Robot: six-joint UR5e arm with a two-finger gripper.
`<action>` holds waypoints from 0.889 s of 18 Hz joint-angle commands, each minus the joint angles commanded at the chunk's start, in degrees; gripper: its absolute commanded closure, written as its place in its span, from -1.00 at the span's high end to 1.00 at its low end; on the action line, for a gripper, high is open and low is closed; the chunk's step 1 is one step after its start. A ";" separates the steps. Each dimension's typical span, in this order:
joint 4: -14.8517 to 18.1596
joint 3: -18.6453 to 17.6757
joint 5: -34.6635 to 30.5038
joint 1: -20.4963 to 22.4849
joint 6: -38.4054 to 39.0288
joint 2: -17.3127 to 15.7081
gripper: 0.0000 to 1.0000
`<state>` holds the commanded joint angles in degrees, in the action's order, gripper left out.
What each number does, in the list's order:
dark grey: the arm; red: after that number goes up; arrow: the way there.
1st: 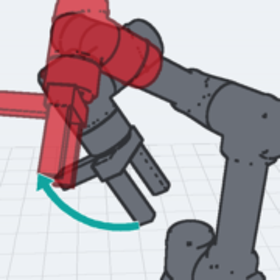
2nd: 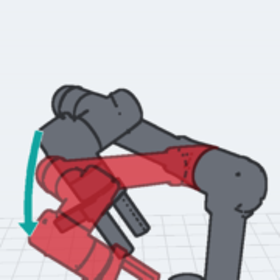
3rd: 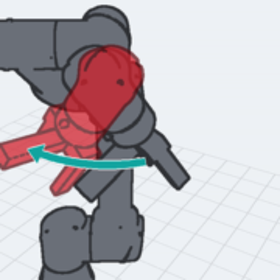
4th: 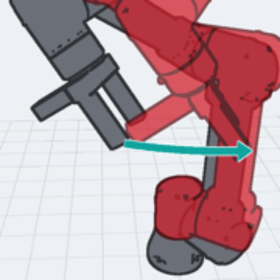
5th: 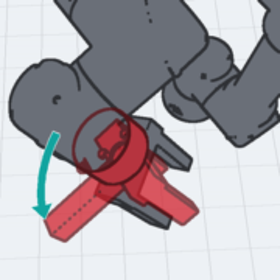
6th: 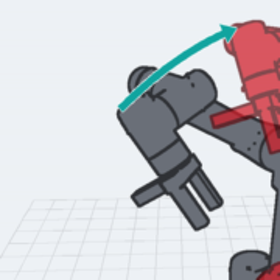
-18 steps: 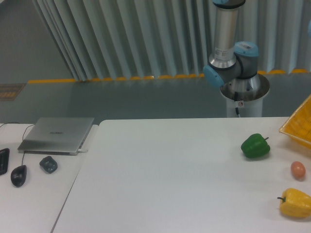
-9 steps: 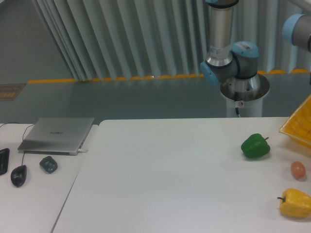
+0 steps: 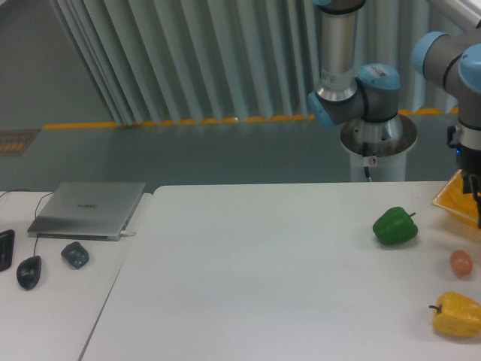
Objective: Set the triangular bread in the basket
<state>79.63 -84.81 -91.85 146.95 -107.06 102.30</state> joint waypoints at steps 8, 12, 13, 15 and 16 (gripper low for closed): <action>1.15 -1.85 0.61 -0.53 2.03 0.79 1.00; 1.15 -1.93 2.11 -0.62 1.94 1.41 1.00; 1.15 -1.85 2.11 -0.62 1.94 1.41 1.00; 1.15 -1.85 2.11 -0.62 1.94 1.41 1.00; 1.15 -1.85 2.02 -0.62 1.94 1.32 1.00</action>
<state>80.77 -86.66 -89.82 146.34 -105.12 103.62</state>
